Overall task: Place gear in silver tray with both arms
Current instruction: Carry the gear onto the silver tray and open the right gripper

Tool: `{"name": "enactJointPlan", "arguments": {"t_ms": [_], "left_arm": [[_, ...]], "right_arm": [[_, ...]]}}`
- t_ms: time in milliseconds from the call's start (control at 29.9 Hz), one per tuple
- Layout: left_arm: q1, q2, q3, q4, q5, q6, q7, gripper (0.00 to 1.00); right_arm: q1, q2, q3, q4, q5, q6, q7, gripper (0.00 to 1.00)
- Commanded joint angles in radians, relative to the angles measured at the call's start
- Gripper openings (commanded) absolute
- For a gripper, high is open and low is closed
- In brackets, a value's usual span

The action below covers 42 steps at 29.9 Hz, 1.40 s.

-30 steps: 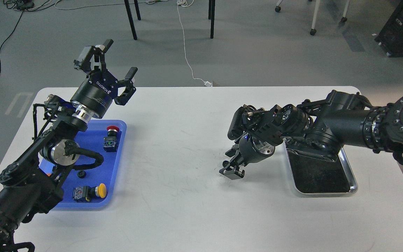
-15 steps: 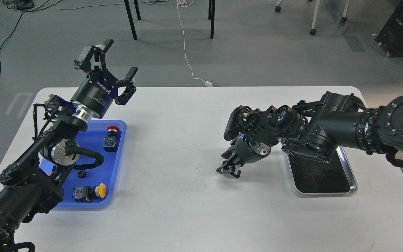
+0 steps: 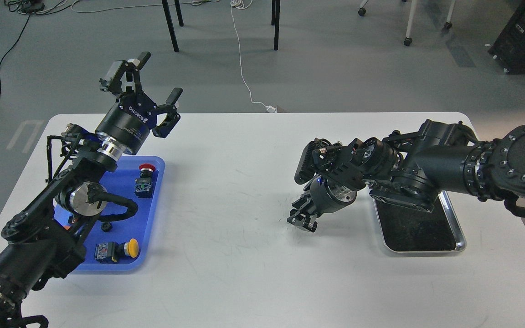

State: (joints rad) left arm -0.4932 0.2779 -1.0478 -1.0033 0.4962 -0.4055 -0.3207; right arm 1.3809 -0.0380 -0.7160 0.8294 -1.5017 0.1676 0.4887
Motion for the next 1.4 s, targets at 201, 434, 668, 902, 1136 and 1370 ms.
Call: {"name": "enactJointPlan", "arguments": {"t_ms": [201,434,668,902,1136,1370], "left_arm": [[0.016,-0.009,-0.001,0.000,0.001,0.001,0.000,0.98],[0.016,-0.013,-0.001,0.000,0.001,-0.001,0.000,0.98],[0.016,-0.014,-0.003,0.000,0.001,-0.001,0.000,0.98],[0.015,-0.019,-0.003,0.000,0.001,-0.001,0.000,0.98],[0.016,-0.036,-0.003,0.000,0.011,-0.001,0.000,0.98],[0.015,-0.059,-0.001,0.000,0.035,-0.001,0.000,0.98]], "right_arm": [[0.000,0.001,0.001,0.002,0.006,0.000,0.000,0.22],[0.006,-0.003,0.003,0.010,0.008,-0.002,0.000,0.17],[0.053,-0.074,0.010,0.046,0.011,-0.002,0.000,0.17],[0.105,-0.268,0.015,0.125,0.008,-0.003,0.000,0.17],[0.112,-0.474,0.015,0.151,-0.009,-0.002,0.000,0.17],[0.055,-0.507,0.007,0.062,-0.017,-0.002,0.000,0.17]]}}
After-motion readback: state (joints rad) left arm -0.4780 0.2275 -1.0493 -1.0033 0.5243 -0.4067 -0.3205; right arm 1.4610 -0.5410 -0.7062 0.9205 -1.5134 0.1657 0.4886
